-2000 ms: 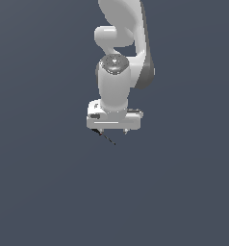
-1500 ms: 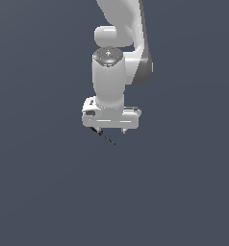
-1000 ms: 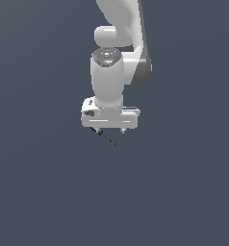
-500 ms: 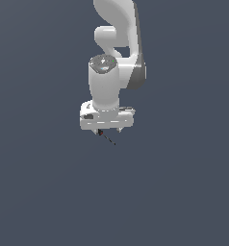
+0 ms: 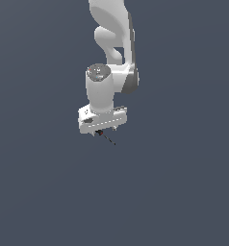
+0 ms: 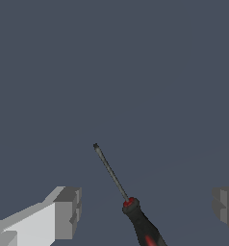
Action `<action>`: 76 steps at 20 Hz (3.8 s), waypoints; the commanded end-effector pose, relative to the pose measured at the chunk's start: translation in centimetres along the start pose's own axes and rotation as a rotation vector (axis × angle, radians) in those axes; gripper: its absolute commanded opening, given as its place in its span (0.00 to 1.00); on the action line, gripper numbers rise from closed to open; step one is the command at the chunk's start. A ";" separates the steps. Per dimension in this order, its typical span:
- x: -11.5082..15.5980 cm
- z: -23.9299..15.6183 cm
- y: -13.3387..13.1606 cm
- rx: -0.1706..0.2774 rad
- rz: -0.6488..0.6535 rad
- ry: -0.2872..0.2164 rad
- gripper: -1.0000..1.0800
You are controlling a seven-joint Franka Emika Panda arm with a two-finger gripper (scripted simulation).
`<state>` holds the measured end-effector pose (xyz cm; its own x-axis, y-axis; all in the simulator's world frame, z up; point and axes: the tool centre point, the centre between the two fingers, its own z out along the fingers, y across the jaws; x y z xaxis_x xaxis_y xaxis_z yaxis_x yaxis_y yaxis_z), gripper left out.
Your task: Pick up the object and move it to a goal position.
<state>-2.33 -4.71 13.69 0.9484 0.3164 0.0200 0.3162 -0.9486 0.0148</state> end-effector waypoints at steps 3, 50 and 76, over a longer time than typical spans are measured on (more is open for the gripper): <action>-1.5 1.5 0.3 0.001 -0.112 -0.005 0.96; -8.0 12.0 0.2 0.020 -0.564 -0.015 0.96; -4.7 11.5 -6.1 0.020 -0.564 -0.015 0.00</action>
<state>-8.71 -1.96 1.87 0.6333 0.7739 -0.0008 0.7739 -0.6333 -0.0006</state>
